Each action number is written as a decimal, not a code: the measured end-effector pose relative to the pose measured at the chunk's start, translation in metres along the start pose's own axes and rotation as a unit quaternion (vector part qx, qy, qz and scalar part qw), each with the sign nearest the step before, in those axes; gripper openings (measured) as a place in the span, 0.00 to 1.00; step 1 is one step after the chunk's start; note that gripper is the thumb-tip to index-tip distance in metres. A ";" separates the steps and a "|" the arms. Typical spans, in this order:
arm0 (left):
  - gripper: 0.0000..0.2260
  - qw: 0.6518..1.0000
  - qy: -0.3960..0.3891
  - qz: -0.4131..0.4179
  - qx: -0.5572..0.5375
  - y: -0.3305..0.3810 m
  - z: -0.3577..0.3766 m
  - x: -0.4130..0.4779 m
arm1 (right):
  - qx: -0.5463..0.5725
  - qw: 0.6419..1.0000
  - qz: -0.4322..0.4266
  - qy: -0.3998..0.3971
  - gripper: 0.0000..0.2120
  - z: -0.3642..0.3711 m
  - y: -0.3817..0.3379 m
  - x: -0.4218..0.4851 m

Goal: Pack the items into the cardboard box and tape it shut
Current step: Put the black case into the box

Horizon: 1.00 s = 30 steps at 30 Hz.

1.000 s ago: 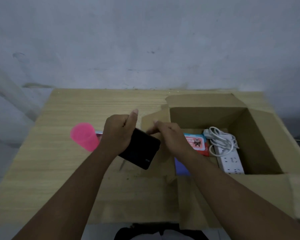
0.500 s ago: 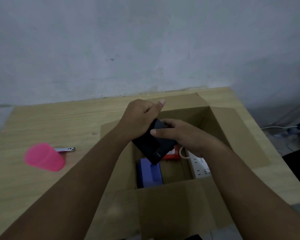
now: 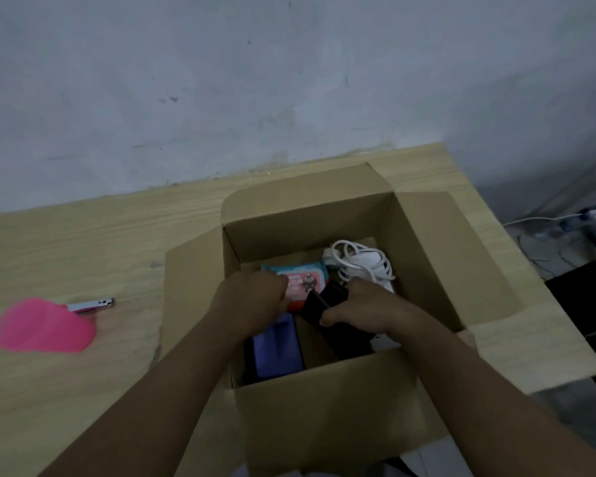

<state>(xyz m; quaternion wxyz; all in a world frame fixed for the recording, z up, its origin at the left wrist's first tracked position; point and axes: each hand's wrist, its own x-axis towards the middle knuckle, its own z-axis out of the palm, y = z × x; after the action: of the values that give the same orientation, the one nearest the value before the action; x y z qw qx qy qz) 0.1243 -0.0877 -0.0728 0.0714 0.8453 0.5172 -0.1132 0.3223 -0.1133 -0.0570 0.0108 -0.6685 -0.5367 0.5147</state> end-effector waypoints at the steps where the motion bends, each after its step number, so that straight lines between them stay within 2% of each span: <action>1: 0.16 0.999 -0.023 -0.002 0.025 0.002 0.003 0.001 | -0.003 1.000 0.005 -0.005 0.21 0.004 0.001 0.001; 5: 0.20 0.995 -0.058 -0.001 0.076 -0.001 0.010 0.003 | -0.030 0.999 0.014 -0.006 0.28 0.016 0.001 0.005; 10: 0.19 0.994 -0.064 0.018 0.092 -0.003 0.015 0.001 | -0.117 0.992 0.033 -0.040 0.22 0.023 -0.008 0.005; 21: 0.16 0.986 -0.156 -0.010 -0.065 0.005 0.029 0.011 | -0.204 0.971 0.075 -0.096 0.20 0.020 -0.020 0.001; 26: 0.17 0.981 -0.168 -0.016 -0.100 0.000 0.035 0.015 | -0.124 0.980 0.123 -0.098 0.11 0.014 -0.012 0.008; 28: 0.17 0.979 -0.167 -0.021 -0.116 0.000 0.036 0.017 | -0.114 0.981 0.121 -0.098 0.13 0.012 -0.012 0.009; 30: 0.17 0.976 -0.171 -0.025 -0.131 -0.001 0.036 0.018 | -0.128 0.981 0.107 -0.096 0.19 0.012 -0.011 0.011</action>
<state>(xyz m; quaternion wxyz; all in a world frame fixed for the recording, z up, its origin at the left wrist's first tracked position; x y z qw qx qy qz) 0.1274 -0.0804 -0.1122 0.2657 0.7837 0.5286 -0.1891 0.3052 -0.1072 -0.0636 -0.1818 -0.6655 -0.5219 0.5017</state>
